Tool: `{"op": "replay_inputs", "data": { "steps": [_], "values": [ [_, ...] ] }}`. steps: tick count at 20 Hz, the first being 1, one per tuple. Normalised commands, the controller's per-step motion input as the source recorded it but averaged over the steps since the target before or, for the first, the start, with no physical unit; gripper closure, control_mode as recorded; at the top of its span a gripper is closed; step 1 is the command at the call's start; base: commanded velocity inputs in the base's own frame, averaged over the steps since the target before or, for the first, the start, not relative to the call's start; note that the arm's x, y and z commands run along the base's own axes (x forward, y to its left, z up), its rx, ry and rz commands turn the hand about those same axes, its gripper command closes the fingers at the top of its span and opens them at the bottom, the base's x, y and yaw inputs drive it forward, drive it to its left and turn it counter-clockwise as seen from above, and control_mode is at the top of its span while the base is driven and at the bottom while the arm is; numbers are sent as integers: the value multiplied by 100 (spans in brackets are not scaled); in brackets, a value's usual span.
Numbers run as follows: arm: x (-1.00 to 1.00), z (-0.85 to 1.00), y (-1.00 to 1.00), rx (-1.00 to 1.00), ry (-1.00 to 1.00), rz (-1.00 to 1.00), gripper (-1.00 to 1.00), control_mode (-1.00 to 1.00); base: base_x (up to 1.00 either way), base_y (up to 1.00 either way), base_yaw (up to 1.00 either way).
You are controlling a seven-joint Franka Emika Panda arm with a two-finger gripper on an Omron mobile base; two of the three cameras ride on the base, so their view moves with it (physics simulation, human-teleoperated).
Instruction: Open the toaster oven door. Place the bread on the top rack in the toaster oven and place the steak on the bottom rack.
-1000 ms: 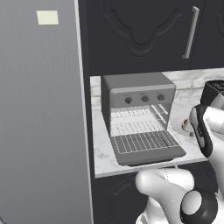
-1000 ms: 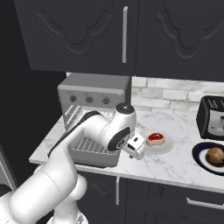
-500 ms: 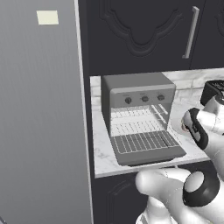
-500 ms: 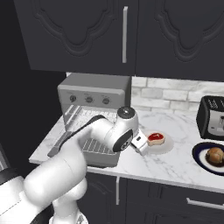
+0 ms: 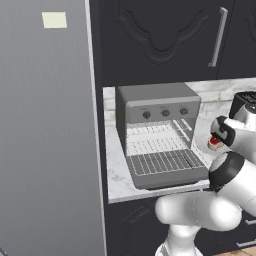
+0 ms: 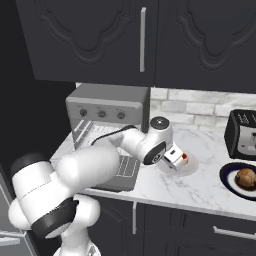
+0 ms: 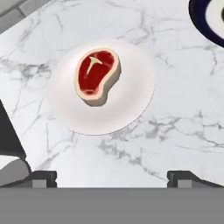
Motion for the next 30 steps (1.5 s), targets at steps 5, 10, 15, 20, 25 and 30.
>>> {"op": "replay_inputs", "data": {
  "steps": [5, 10, 15, 20, 25, 30],
  "values": [
    [32, 0, -30, 0, 0, 0, -100, -100, 0, 0, 0],
    [4, 0, -2, 1, -1, 2, -100, -100, 0, 0, 0],
    [0, -10, 0, 0, -2, 7, -100, -100, 0, 0, 0],
    [3, -20, 0, 0, -3, 13, -100, -100, 0, 0, 0],
    [16, -16, 0, 0, -4, 14, -100, -100, 0, 0, 0],
    [17, -1, 0, 0, 0, 7, -100, -100, 0, 0, 0]
  ]
}}
